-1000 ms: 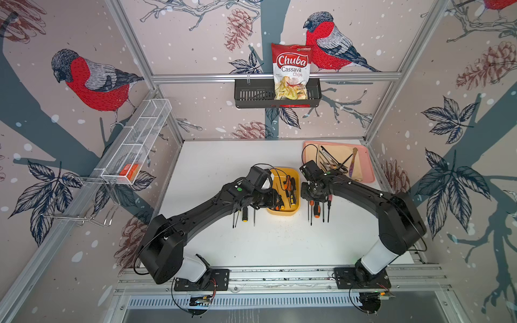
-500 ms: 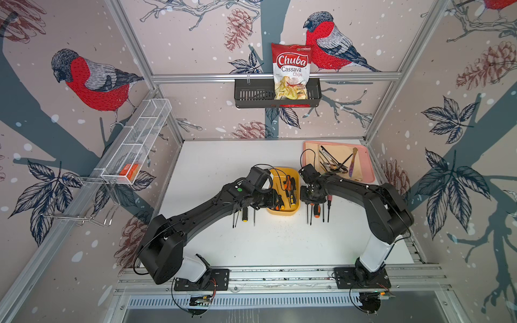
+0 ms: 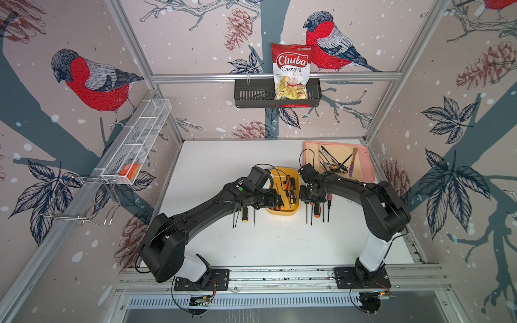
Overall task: Take out the screwdriver from the storage box
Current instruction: Place the screwdriver at the center of the board.
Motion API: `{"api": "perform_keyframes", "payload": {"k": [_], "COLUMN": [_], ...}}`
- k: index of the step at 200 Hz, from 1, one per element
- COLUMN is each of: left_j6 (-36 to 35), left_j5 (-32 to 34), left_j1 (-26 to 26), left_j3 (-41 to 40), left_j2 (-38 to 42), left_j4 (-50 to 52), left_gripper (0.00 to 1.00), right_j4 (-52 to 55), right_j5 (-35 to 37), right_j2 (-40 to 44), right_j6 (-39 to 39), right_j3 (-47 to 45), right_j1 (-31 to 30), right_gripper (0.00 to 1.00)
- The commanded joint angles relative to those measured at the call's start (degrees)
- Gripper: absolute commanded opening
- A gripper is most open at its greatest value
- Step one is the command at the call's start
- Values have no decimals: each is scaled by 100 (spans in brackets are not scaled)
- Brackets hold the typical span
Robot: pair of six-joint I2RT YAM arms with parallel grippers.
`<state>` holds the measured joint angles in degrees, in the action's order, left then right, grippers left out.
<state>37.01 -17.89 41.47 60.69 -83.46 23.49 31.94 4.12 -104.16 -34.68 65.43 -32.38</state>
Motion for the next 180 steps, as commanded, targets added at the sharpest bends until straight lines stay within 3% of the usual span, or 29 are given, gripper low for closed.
{"api": "perform_keyframes", "payload": {"k": [1,130,180], "left_j6": [-102,66,302], "left_j5": [57,359,638], "left_j1": [13,12,28], "left_j3": [82,637,1031], "left_j2": [-27,-593,-1086], "left_j4": [22,222,511], "left_gripper": [38,38,38], "right_j4": [178,576,284], "right_j5": [24,89,-440], "right_j2": [91,1174,1957], "right_j6": [-30,141,401], "right_j3": [99,132,-195], "right_j1": [-15,11,21], "right_gripper": [24,27,26]}}
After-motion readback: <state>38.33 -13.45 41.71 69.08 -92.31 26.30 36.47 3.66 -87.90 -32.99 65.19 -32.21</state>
